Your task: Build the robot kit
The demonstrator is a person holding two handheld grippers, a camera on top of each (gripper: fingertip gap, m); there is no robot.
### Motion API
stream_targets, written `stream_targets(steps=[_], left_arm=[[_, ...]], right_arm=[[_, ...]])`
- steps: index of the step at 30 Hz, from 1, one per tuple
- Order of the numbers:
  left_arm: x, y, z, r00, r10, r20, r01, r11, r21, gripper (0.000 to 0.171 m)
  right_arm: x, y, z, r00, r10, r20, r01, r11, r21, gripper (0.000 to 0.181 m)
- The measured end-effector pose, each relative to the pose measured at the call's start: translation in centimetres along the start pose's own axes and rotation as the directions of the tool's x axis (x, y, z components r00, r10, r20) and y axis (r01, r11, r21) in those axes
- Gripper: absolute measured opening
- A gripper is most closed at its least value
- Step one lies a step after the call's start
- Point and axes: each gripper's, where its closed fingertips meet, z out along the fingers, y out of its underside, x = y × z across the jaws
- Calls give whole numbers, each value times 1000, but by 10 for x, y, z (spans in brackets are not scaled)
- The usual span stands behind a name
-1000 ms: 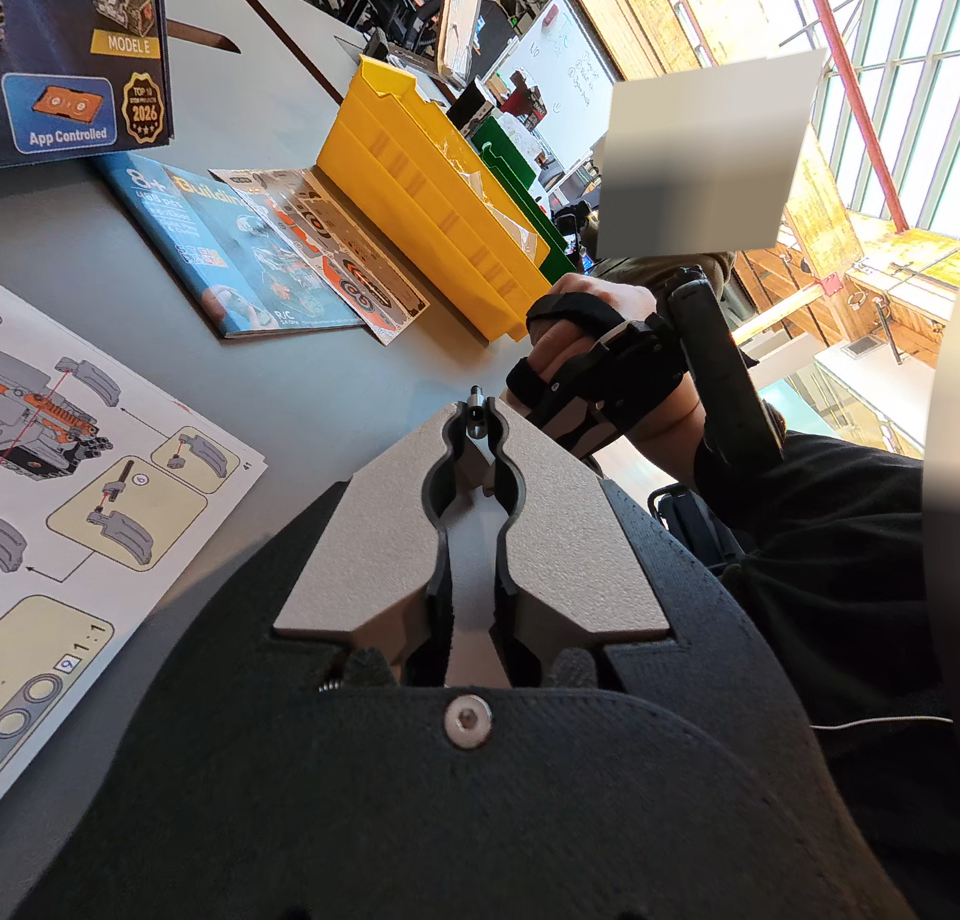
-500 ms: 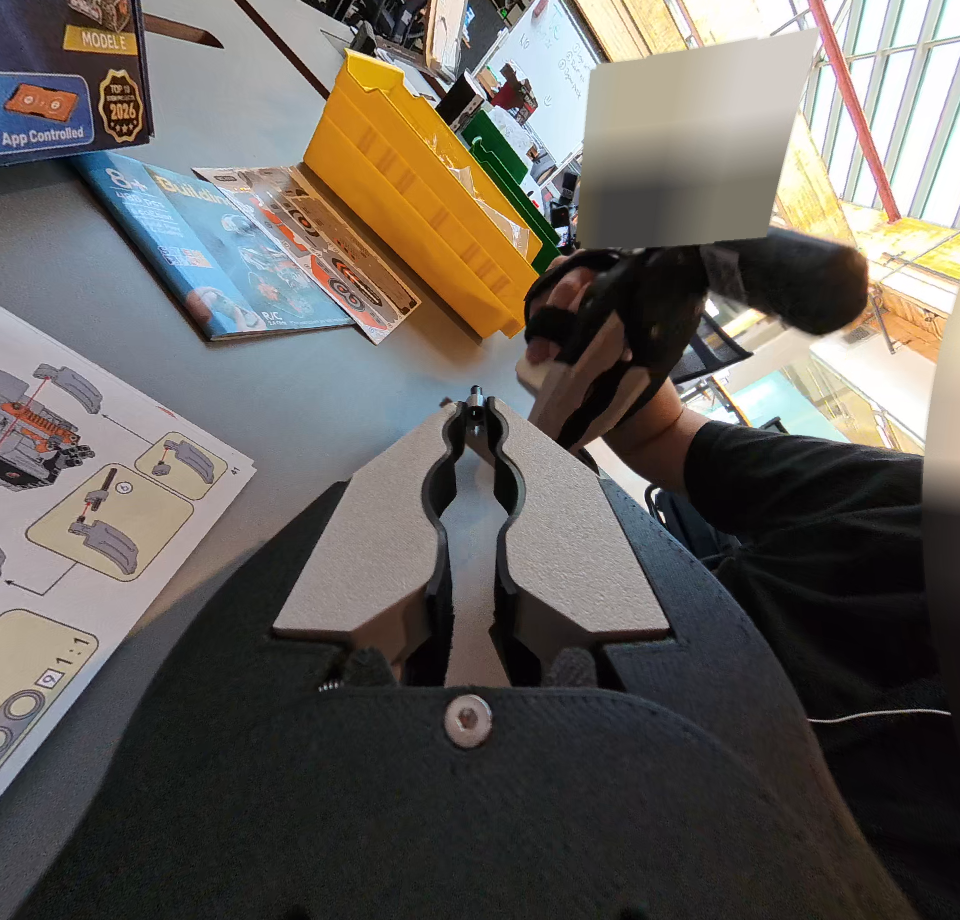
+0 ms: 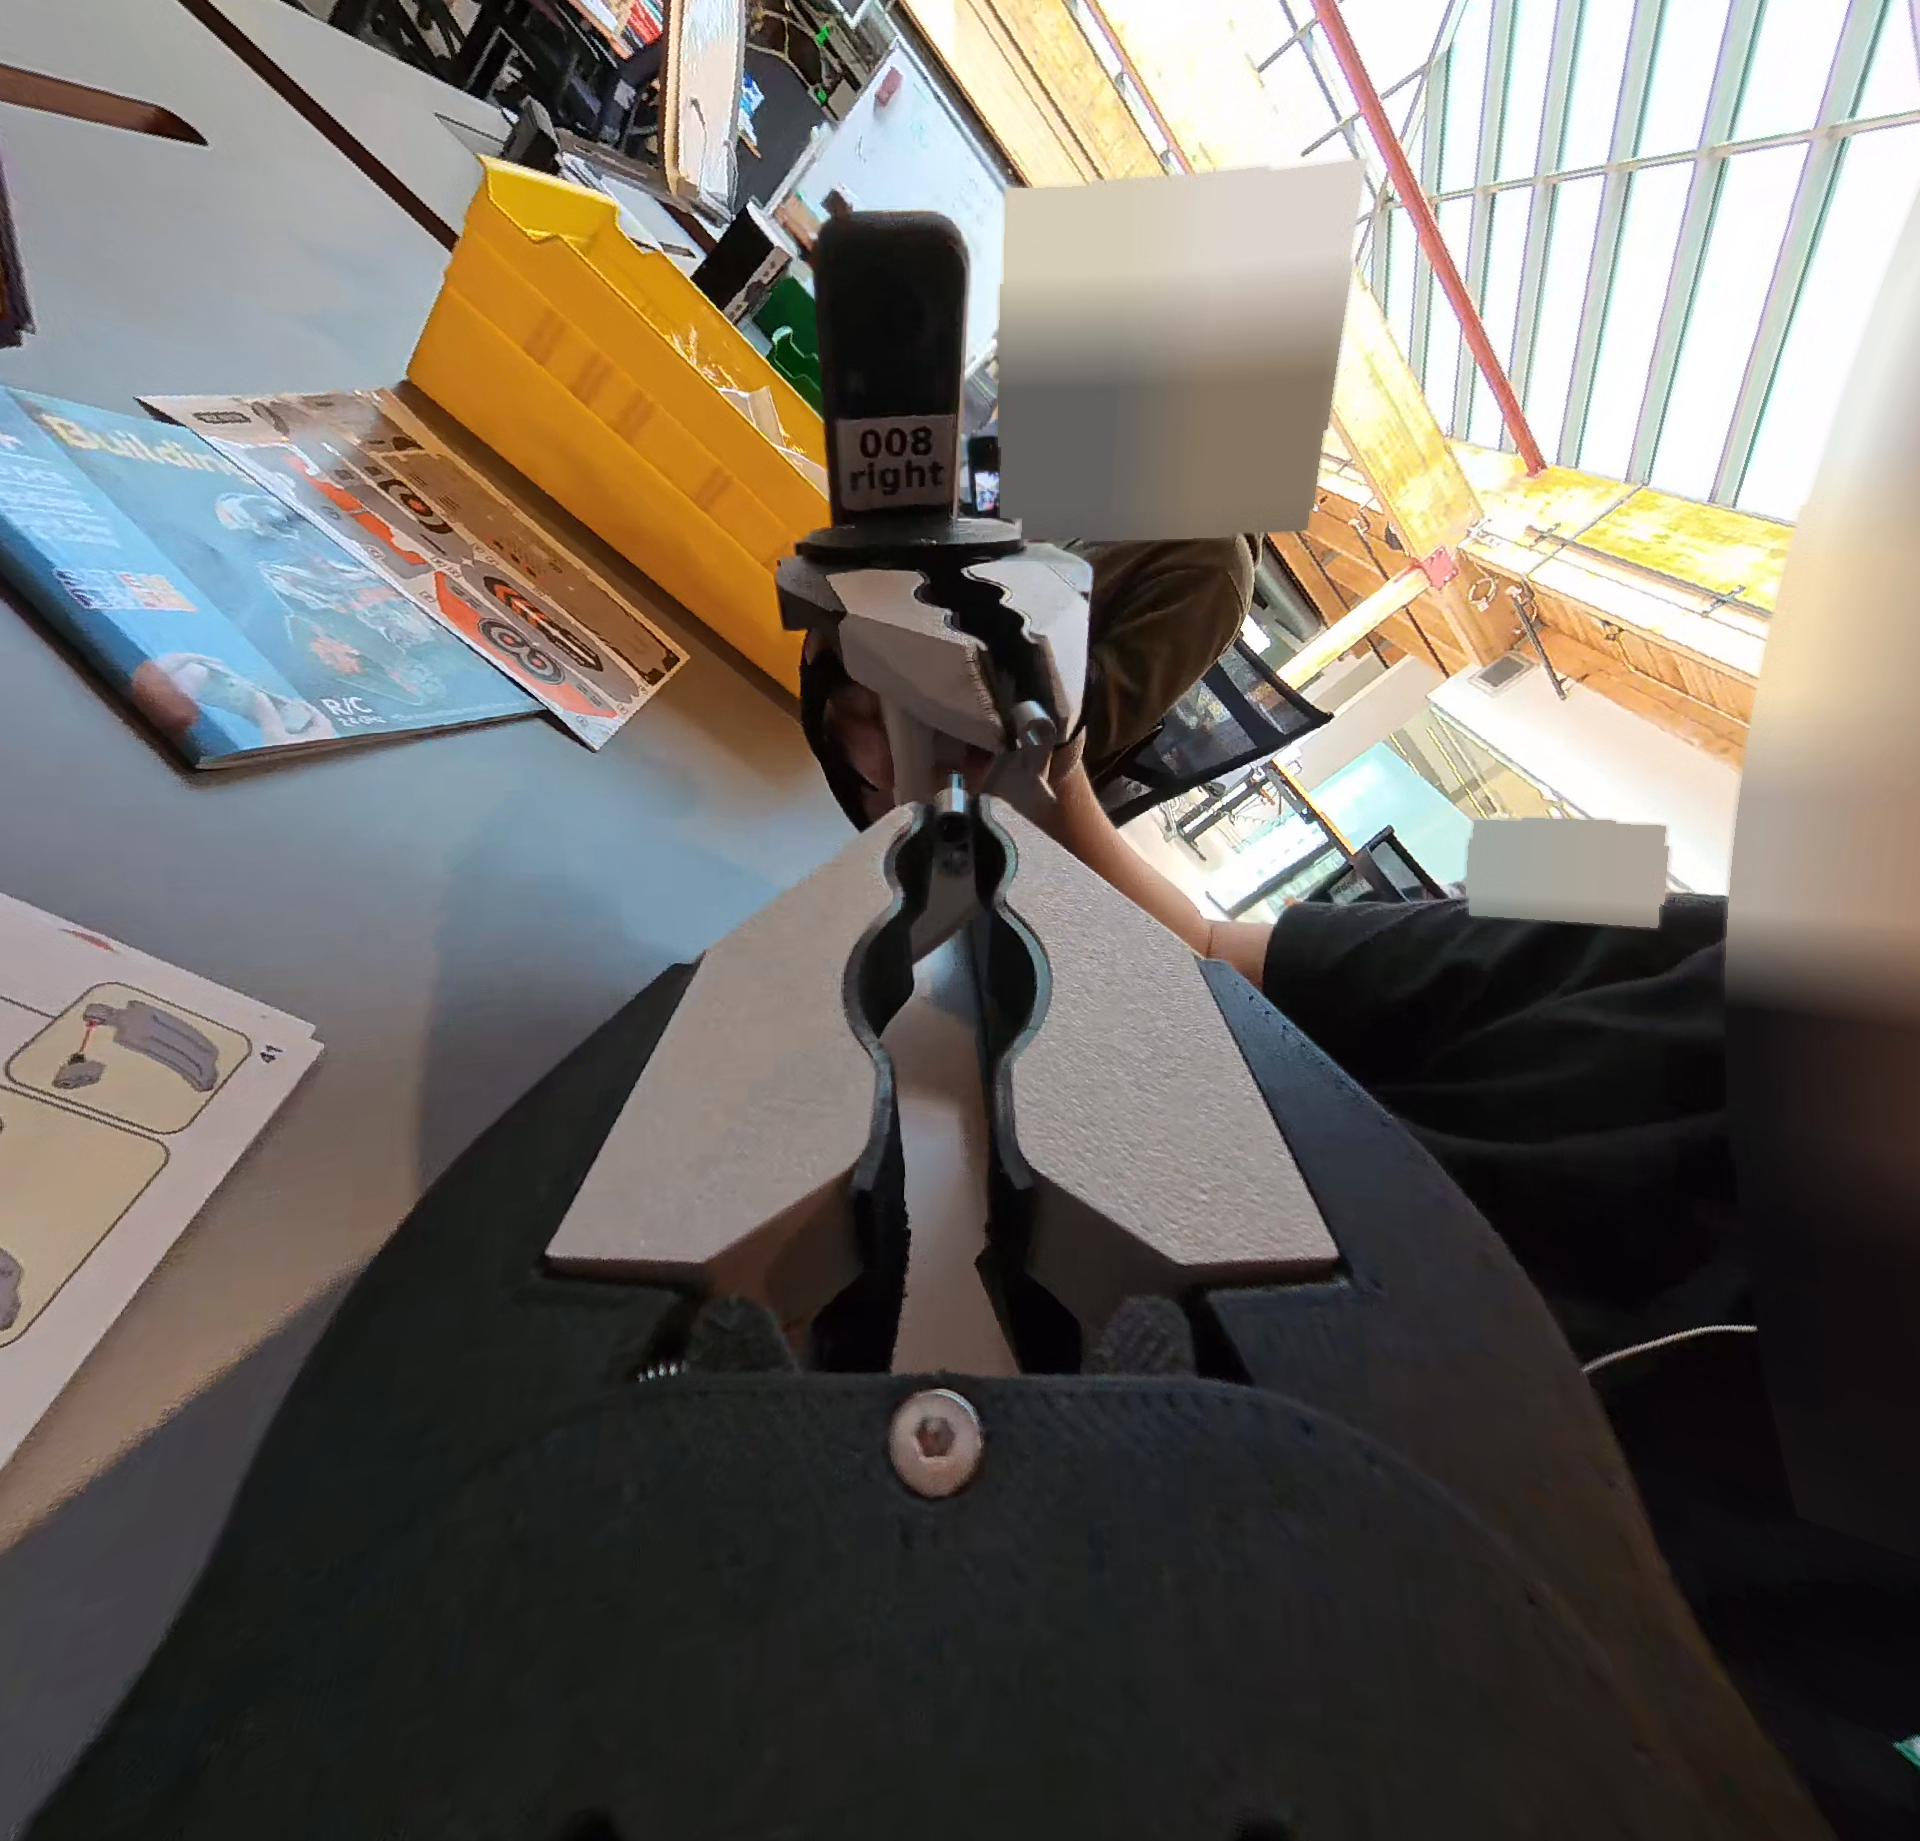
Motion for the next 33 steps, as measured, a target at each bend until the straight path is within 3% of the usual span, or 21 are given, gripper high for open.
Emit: stream_targets(steps=[4, 13, 23, 33], left_arm=[[2, 5, 6, 1000, 10, -5, -11, 1000, -28, 5], [5, 3, 5, 999, -21, -40, 21, 1000, -15, 4], [3, 5, 9, 981, -167, -95, 168, 986, -1, 5], [0, 7, 8, 977, -196, -88, 196, 981, -11, 5]], right_arm=[[4, 10, -1, 1000, -13, -8, 12, 999, -49, 4], [16, 13, -11, 1000, 14, -24, -14, 999, -29, 4], [18, 9, -13, 953, -281, -117, 275, 959, -64, 4], [18, 14, -10, 946, -309, -102, 302, 950, -81, 4]])
